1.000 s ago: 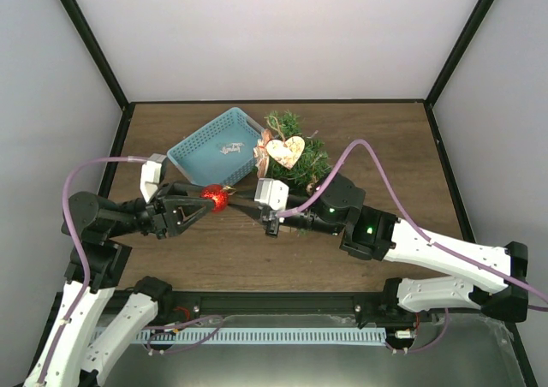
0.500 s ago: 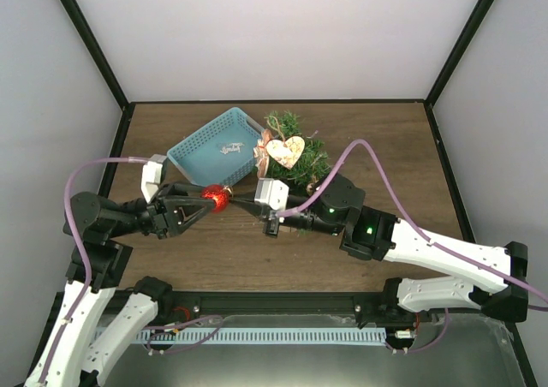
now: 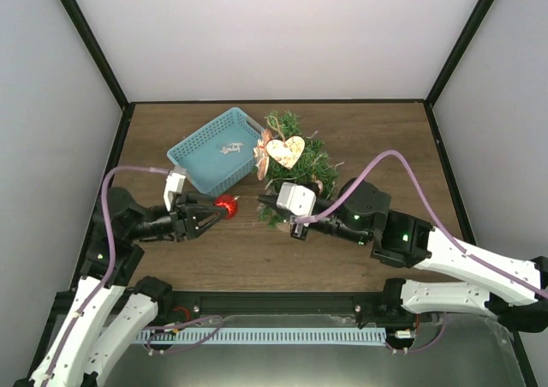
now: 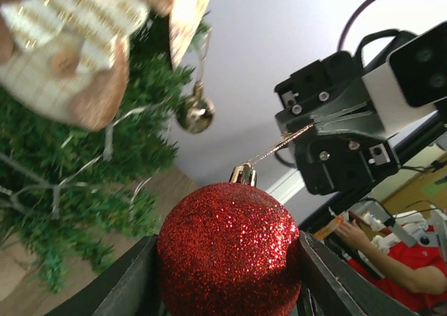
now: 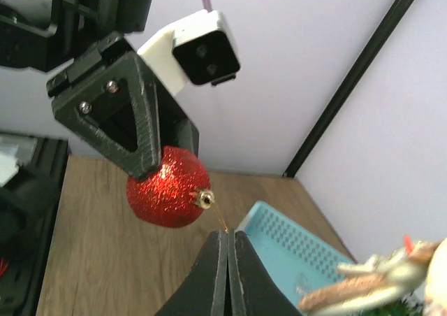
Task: Decorate the small christmas tree
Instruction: Hang the decoration item on the Christmas tree.
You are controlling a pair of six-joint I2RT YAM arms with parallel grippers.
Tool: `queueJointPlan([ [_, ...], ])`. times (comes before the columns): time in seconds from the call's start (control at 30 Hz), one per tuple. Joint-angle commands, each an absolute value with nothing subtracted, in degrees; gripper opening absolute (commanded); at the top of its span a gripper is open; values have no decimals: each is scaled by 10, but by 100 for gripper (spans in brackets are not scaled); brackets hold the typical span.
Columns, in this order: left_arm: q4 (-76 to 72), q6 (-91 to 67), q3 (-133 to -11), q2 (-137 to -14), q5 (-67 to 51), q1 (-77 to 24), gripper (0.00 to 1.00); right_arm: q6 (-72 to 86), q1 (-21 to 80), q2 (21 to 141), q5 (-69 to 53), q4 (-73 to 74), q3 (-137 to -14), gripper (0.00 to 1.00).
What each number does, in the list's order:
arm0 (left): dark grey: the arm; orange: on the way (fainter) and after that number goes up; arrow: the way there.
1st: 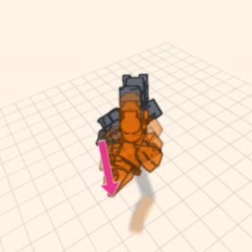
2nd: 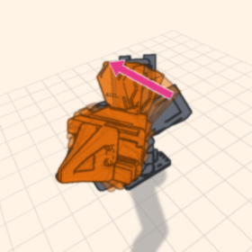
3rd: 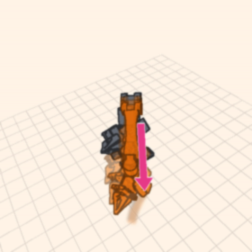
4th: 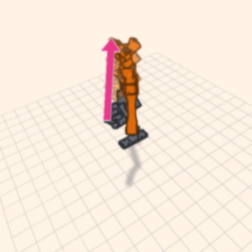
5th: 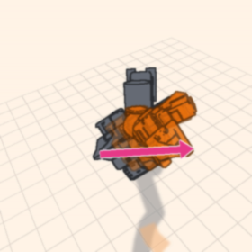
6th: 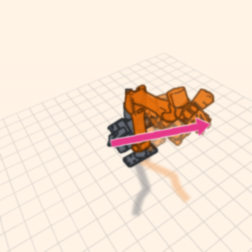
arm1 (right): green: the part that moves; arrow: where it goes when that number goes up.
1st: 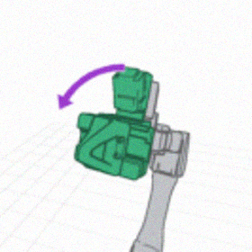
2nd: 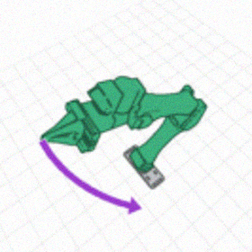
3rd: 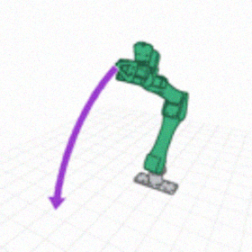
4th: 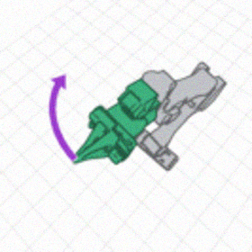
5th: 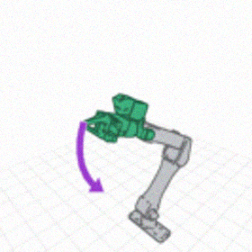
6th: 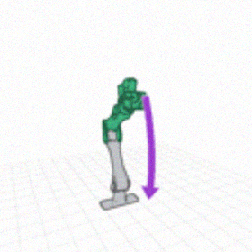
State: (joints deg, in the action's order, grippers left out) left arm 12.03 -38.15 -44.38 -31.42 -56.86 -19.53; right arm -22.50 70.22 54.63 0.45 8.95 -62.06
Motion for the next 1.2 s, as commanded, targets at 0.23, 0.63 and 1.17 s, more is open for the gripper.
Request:
queueJointPlan([
  [0.23,43,-381,-330,-280,-504,-246,37,-229,705,588,41,284,-653,1],
  [0.63,8,-360,-255,-293,-376,-382,37,-259,705,605,81,342,-687,1],
  [1.17,-33,-335,-240,-327,-358,-388,37,-291,705,632,124,392,-693,1],
])
